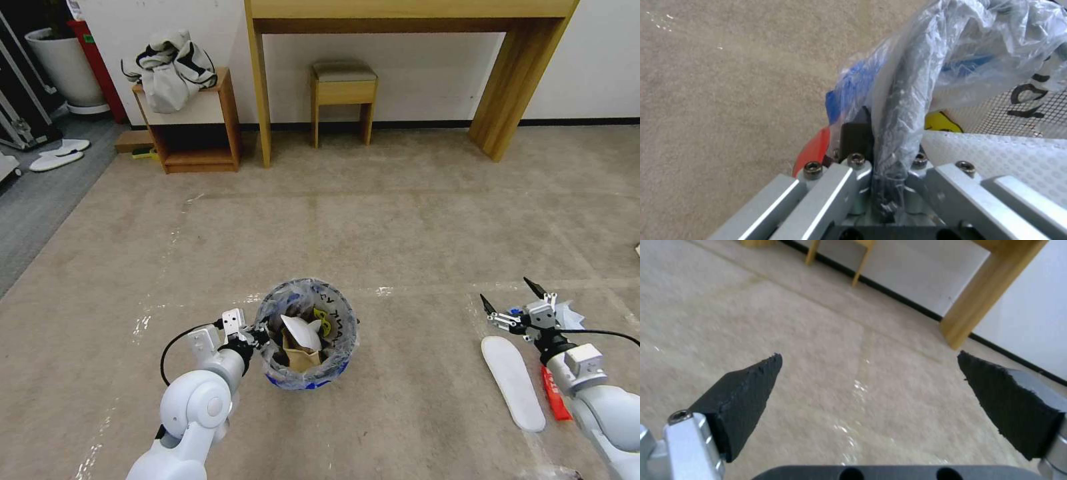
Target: Pick up the trash bin and place the garbage on the floor into it.
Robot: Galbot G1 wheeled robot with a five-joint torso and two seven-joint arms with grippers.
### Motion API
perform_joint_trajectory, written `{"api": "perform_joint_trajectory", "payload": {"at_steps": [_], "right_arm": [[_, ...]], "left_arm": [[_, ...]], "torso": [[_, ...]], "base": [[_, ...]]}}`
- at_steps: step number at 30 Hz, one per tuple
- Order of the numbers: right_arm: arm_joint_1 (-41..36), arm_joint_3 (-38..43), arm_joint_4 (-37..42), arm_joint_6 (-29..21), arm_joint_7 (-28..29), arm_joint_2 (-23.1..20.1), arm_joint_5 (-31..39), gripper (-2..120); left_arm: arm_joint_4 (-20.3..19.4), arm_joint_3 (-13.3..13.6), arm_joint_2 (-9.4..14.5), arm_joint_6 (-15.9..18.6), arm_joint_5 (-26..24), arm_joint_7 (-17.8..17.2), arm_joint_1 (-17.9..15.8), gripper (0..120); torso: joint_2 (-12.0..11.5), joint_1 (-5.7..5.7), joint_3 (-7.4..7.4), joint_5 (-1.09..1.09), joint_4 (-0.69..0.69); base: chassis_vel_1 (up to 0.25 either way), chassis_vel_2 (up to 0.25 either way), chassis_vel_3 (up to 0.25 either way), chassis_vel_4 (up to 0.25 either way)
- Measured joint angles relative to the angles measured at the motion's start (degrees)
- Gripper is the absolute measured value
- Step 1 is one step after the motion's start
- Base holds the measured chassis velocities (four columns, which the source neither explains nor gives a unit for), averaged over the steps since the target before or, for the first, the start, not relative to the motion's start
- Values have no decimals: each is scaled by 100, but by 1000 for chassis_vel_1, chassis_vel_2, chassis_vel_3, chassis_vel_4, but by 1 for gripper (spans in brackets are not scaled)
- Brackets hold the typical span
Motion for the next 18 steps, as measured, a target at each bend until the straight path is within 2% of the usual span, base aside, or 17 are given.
{"api": "perform_joint_trajectory", "payload": {"at_steps": [8, 9, 10, 12, 18], "right_arm": [[-55, 242, -180, -409, -103, -193, -155, 100], [-103, 324, -215, -625, -201, -289, -165, 100], [-103, 324, -215, -625, -201, -289, -165, 100], [-181, 428, -225, -1067, -385, -509, -132, 100], [-117, 485, -526, -1497, -605, -875, -69, 100]], "left_arm": [[22, -17, -54, -10, 20, 0, 18, 1], [25, -18, -67, -10, 37, 2, 28, 1], [25, -18, -67, -10, 37, 2, 28, 1], [37, -37, -68, -20, 61, 27, 39, 1], [71, -75, -62, -44, 110, 70, 72, 1]], "torso": [[0, 0, 0, 0, 0], [0, 0, 0, 0, -1], [0, 0, 0, 0, -1], [0, 0, 0, 0, -1], [0, 0, 0, 1, 0]], "base": [[0, 0, 0, 0], [0, 0, 0, 0], [0, 0, 0, 0], [0, 0, 0, 0], [0, 0, 0, 0]]}}
